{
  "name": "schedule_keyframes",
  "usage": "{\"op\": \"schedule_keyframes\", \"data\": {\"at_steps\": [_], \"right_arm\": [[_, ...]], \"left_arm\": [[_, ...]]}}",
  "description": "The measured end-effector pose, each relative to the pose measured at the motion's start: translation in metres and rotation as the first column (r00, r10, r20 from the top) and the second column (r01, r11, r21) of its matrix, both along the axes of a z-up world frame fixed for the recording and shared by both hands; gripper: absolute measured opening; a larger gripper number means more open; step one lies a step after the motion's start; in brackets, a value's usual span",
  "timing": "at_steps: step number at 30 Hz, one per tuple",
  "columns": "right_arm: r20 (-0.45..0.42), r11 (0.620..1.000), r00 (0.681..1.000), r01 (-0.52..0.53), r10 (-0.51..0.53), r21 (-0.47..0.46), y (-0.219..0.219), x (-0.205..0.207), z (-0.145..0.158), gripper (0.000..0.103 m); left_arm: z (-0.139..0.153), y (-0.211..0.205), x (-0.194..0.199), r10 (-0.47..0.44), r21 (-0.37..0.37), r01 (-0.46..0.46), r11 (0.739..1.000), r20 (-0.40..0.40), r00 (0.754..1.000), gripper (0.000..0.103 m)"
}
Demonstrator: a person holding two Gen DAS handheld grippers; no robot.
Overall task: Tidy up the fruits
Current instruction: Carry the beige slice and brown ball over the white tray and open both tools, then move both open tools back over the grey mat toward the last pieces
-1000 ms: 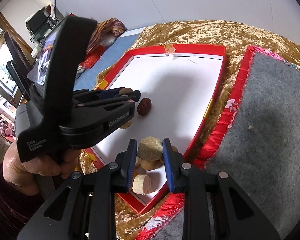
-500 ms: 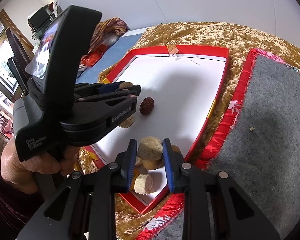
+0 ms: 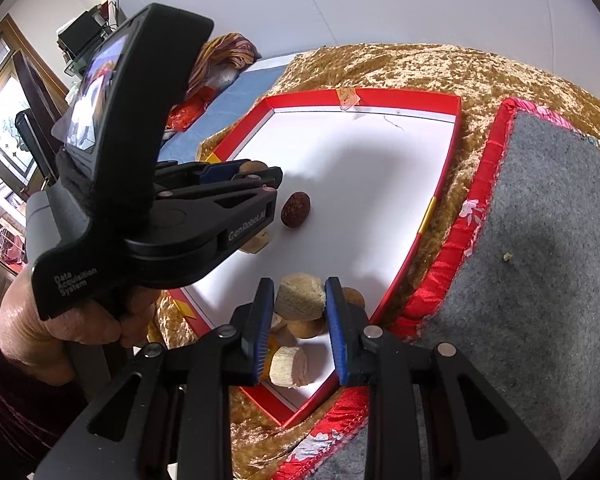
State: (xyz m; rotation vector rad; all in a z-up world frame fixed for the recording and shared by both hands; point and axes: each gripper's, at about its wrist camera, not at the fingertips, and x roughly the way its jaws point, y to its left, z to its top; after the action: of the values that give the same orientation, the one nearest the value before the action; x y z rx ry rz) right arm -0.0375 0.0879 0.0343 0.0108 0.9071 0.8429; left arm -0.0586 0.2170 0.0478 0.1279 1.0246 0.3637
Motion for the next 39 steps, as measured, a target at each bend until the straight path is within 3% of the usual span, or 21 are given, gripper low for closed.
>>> {"op": "schedule_keyframes", "data": {"at_steps": [10, 13, 15, 21, 30, 39], "right_arm": [[0.008, 1.000, 1.000, -0.012, 0.012, -0.012, 0.003, -0.003, 0.000, 0.028], [0.006, 1.000, 1.000, -0.014, 0.014, -0.011, 0.002, -0.004, 0.002, 0.042], [0.013, 1.000, 1.000, -0.003, 0.003, -0.011, -0.001, -0.004, 0.005, 0.051], [0.015, 0.999, 0.999, 0.038, -0.039, 0.013, -0.020, 0.002, 0.012, 0.052], [0.004, 0.989, 0.989, 0.149, -0.149, 0.023, -0.066, 0.013, 0.016, 0.052], [0.012, 0.951, 0.951, 0.309, -0.309, 0.018, -0.128, 0.013, 0.031, 0.052]], "left_arm": [[-0.004, 0.002, 0.003, 0.009, 0.015, -0.009, 1.000, -0.016, 1.000, 0.023], [-0.004, 0.003, 0.004, 0.020, 0.023, -0.019, 1.000, -0.018, 1.000, 0.024], [-0.003, 0.002, 0.004, 0.027, 0.039, -0.026, 0.999, -0.016, 0.999, 0.037], [0.003, -0.005, 0.006, 0.030, 0.081, -0.032, 0.996, 0.022, 0.999, 0.063], [0.015, -0.035, 0.010, -0.013, 0.140, 0.001, 0.990, 0.086, 0.996, 0.074], [0.024, -0.089, 0.013, -0.127, 0.188, 0.099, 0.977, 0.144, 0.981, 0.075]]}}
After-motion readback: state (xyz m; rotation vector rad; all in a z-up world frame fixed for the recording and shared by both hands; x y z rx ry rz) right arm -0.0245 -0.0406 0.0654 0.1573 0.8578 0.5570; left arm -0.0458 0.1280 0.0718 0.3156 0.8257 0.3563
